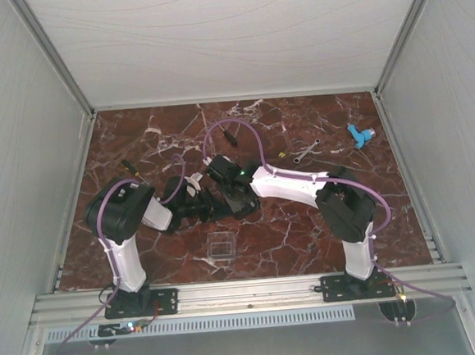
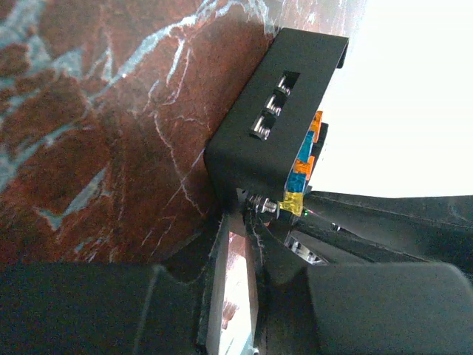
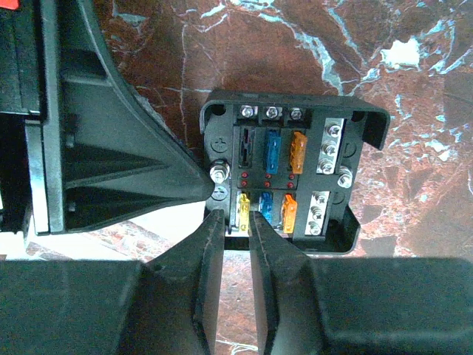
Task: Snap on the fuse box
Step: Install the fuse at the fuse box base.
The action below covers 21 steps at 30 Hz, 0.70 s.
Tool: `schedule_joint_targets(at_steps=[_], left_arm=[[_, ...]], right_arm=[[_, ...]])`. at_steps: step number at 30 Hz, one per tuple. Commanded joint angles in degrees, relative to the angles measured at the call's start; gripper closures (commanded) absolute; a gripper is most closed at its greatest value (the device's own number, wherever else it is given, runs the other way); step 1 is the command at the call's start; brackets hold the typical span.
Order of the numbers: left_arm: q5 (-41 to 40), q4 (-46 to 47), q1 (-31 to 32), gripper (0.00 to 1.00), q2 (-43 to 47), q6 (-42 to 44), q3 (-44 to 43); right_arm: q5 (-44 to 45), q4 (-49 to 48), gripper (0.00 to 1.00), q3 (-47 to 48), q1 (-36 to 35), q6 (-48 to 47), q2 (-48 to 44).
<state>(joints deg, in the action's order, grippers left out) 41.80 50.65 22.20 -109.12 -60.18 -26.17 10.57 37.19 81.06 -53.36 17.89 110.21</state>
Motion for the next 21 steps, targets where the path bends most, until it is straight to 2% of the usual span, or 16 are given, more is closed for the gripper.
schedule_joint_targets(at_steps=[1, 5, 13, 21], left_arm=[[-2.2, -1.41, 0.74, 0.87, -0.78, 1.12, -0.46], [-2.25, -1.35, 0.83, 0.87, -0.77, 1.17, -0.46], [-2.18, -1.32, 0.83, 0.87, -0.78, 1.12, -0.54], [-2.03, -1.25, 0.92, 0.87, -0.78, 1.12, -0.46]], right_arm=[[1.35, 0.52, 0.83, -0.19, -0.44, 0.49, -2.96], [1.16, 0.76, 0.88, -0.28, -0.44, 0.55, -2.44], [1.87, 1.72, 0.92, -0.46, -0.51, 1.31, -1.11], [-2.1, 2.1, 0.96, -0.64, -0.51, 1.14, -0.12]])
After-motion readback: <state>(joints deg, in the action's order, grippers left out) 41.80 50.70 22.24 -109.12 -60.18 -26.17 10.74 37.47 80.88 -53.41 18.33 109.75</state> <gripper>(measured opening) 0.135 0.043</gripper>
